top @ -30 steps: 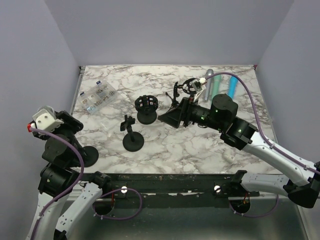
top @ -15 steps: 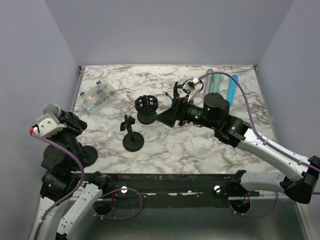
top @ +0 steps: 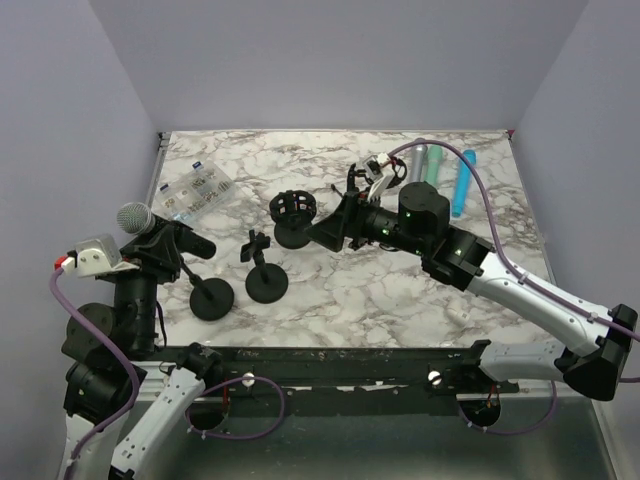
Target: Remove the microphone from the stand
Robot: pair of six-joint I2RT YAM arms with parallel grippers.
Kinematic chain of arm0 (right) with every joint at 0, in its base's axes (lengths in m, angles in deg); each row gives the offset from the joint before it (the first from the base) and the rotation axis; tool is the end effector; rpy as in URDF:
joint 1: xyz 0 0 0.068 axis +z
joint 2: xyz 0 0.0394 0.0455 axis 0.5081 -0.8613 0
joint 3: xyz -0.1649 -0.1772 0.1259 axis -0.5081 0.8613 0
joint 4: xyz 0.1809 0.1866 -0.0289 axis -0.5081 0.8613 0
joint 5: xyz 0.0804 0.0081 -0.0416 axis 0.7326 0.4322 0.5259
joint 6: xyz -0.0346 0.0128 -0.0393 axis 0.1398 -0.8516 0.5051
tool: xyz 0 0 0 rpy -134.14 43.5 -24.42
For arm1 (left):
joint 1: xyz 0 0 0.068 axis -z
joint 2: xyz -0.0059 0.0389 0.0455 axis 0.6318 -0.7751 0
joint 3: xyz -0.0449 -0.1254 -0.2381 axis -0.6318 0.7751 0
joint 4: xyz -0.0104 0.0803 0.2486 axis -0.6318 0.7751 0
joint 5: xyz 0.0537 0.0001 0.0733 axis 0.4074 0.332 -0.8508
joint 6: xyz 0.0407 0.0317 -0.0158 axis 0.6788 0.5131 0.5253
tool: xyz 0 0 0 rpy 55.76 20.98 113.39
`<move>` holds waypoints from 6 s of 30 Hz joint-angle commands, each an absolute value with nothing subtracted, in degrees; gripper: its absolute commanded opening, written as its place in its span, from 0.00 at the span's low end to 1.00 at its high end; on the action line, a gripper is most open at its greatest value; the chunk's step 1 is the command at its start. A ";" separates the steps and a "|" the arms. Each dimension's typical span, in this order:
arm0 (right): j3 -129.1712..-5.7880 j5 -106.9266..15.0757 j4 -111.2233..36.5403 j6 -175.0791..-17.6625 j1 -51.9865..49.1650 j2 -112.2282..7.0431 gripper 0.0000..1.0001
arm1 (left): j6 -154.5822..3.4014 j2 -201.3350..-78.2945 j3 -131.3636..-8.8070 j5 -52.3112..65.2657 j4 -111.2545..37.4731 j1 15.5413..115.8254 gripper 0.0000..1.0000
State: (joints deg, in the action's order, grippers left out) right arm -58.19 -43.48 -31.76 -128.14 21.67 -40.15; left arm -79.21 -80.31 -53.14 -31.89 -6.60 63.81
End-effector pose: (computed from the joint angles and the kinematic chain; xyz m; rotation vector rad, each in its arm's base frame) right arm 0.1660 0.2242 0.3935 -0.3690 1.8698 1.2842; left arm 0.0260 0.0077 0.4077 -0.3258 1.3681 -0.2155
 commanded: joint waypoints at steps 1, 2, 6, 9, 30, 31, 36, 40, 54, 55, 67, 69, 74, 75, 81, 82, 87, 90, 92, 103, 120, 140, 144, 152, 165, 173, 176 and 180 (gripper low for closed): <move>-60.72 -44.34 -30.66 -126.54 22.96 -41.86 0.74 | -81.50 -80.62 -55.90 -20.70 -7.55 63.88 0.00; -60.90 -44.29 -30.73 -126.39 23.14 -42.13 0.74 | -81.59 -80.20 -55.41 -19.61 -7.55 63.86 0.00; -61.75 -44.25 -30.62 -125.76 24.16 -43.37 0.74 | -81.94 -78.53 -53.54 -15.76 -7.20 63.88 0.00; -62.54 -44.46 -30.38 -125.46 25.08 -44.65 0.74 | -82.03 -78.53 -53.47 -11.33 -5.73 63.88 0.00; -69.68 -49.56 -32.95 -105.18 38.41 -51.30 0.89 | -86.77 -78.01 -52.76 2.19 -2.42 63.88 0.11; -70.41 -50.01 -33.39 -104.36 39.05 -51.95 0.89 | -86.77 -77.84 -52.84 2.45 -2.15 63.88 0.18; -76.30 -52.28 -31.86 -101.18 41.23 -56.19 0.89 | -86.48 -76.95 -54.56 0.48 0.74 63.89 0.51; -81.49 -58.31 -30.21 -98.16 43.86 -59.52 0.89 | -86.24 -75.87 -55.90 -1.33 2.94 63.88 0.70; -100.42 -70.04 -23.03 -96.20 47.99 -74.31 0.75 | -85.66 -67.68 -65.68 -20.72 13.58 63.88 0.99; -101.60 -71.29 -22.79 -95.91 48.46 -75.13 0.75 | -85.48 -66.77 -65.61 -21.94 13.93 63.88 0.99; -103.06 -78.93 -24.11 -92.48 49.69 -78.69 0.53 | -86.99 -64.59 -61.62 -21.07 18.06 63.93 0.99; -101.67 -77.86 -25.03 -91.92 49.74 -77.68 0.35 | -87.45 -64.58 -60.58 -20.36 17.80 63.94 0.99; -99.43 -74.42 -25.56 -88.53 49.67 -74.53 0.17 | -88.78 -64.58 -58.49 -17.31 16.35 63.97 0.99; -98.82 -73.74 -25.50 -87.62 49.64 -73.62 0.14 | -88.79 -64.55 -58.15 -16.22 15.71 63.97 0.99; -96.31 -67.72 -22.14 -82.91 48.25 -67.42 0.01 | -88.14 -64.78 -56.76 -6.68 10.63 63.97 0.99; -96.11 -66.24 -20.98 -82.88 47.31 -66.52 0.01 | -87.89 -65.32 -56.64 -4.92 9.69 63.97 0.99; -90.76 -57.29 -19.26 -79.80 42.04 -59.97 0.00 | -86.74 -68.05 -52.28 5.97 0.82 63.97 0.99; -86.55 -49.96 -19.30 -77.32 38.59 -55.36 0.00 | -87.35 -69.27 -45.94 12.87 -8.90 63.97 0.99; -83.40 -47.71 -19.92 -75.03 36.25 -52.53 0.00 | -87.75 -71.62 -42.62 17.98 -16.36 63.97 0.99; -75.52 -41.00 -19.97 -70.85 25.82 -46.77 0.00 | -83.37 -86.41 -32.28 30.26 -44.47 63.97 0.99; -76.39 -33.39 -18.51 -73.82 23.26 -47.88 0.00 | -62.99 -100.40 -25.43 38.37 -58.57 63.72 0.99; -77.27 -34.10 -17.37 -74.29 23.26 -48.38 0.00 | -63.46 -105.13 -24.44 42.68 -65.81 63.00 0.59; -77.65 -33.87 -16.96 -74.42 23.22 -48.70 0.00 | -63.08 -104.91 -24.72 42.88 -65.35 63.00 0.50; -78.40 -33.99 -16.66 -73.83 23.25 -49.17 0.00 | -61.09 -104.77 -26.29 45.98 -60.53 63.00 0.00; -78.34 -34.93 -16.32 -73.51 23.19 -49.25 0.00 | -63.69 -98.04 -22.06 38.34 -62.76 62.68 0.44; -78.53 -34.49 -16.13 -73.52 23.26 -49.40 0.00 | -66.20 -98.79 -22.15 38.85 -64.10 61.75 0.98; -78.42 -34.57 -16.14 -73.60 23.30 -49.21 0.00 | -65.95 -98.88 -22.23 40.10 -63.97 61.04 0.96; -78.33 -34.65 -16.08 -73.71 23.26 -49.12 0.00 | -66.53 -99.30 -22.53 41.12 -64.38 60.60 0.89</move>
